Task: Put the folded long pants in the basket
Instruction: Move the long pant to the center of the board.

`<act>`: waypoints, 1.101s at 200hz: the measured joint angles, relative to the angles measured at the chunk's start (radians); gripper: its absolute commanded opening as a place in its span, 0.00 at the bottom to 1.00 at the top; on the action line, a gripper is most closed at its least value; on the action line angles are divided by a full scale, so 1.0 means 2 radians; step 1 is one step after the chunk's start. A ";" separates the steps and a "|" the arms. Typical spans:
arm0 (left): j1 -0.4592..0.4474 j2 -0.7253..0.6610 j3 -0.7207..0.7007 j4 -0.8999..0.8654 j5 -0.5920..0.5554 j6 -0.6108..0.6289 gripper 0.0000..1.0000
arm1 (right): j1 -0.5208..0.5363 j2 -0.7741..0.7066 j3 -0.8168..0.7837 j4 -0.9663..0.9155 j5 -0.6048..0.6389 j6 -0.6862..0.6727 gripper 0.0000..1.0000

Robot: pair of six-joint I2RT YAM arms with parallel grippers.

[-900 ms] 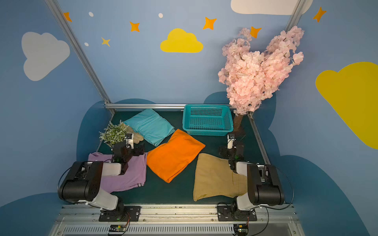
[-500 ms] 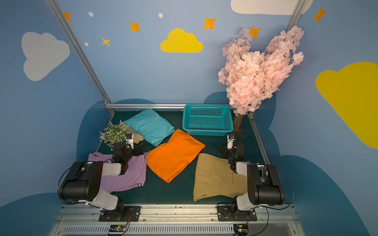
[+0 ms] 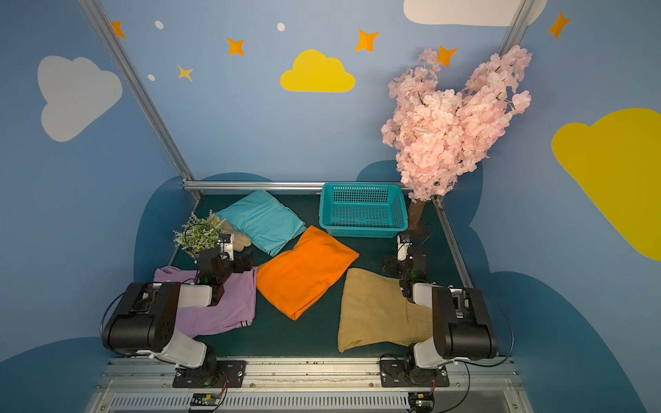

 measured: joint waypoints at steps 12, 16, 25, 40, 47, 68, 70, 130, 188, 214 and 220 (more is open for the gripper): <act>0.000 0.000 0.000 0.000 0.000 0.000 1.00 | 0.000 0.000 0.000 0.000 0.000 0.000 0.98; 0.000 0.000 0.000 0.000 0.000 0.000 1.00 | 0.000 0.000 0.000 0.000 0.000 0.000 0.98; 0.000 0.000 0.000 0.000 0.000 0.000 1.00 | 0.000 0.000 0.000 0.000 0.000 0.000 0.98; 0.000 0.000 0.000 0.000 0.000 -0.001 1.00 | 0.000 0.000 0.000 0.000 0.000 0.000 0.98; 0.000 0.000 0.000 0.000 0.000 -0.001 1.00 | 0.000 0.000 0.000 0.000 0.000 0.000 0.98; -0.006 -0.003 -0.004 0.001 -0.024 -0.004 1.00 | -0.001 0.000 0.000 0.000 0.000 0.000 0.98; -0.007 -0.004 -0.005 0.001 -0.031 -0.005 1.00 | -0.001 0.000 0.000 0.000 0.000 0.000 0.98; -0.067 -0.197 0.007 -0.140 -0.160 -0.055 1.00 | -0.001 -0.011 0.010 -0.022 -0.007 0.006 0.98; -0.059 -0.410 0.065 -0.405 -0.144 -0.313 0.93 | 0.011 -0.171 0.092 -0.203 0.007 0.105 0.94; -0.044 -0.471 0.051 -0.484 -0.042 -0.366 0.80 | 0.016 -0.215 0.096 -0.266 -0.054 0.158 0.90; -0.047 -0.473 0.052 -0.502 -0.015 -0.378 0.79 | 0.021 -0.217 0.104 -0.293 -0.072 0.165 0.90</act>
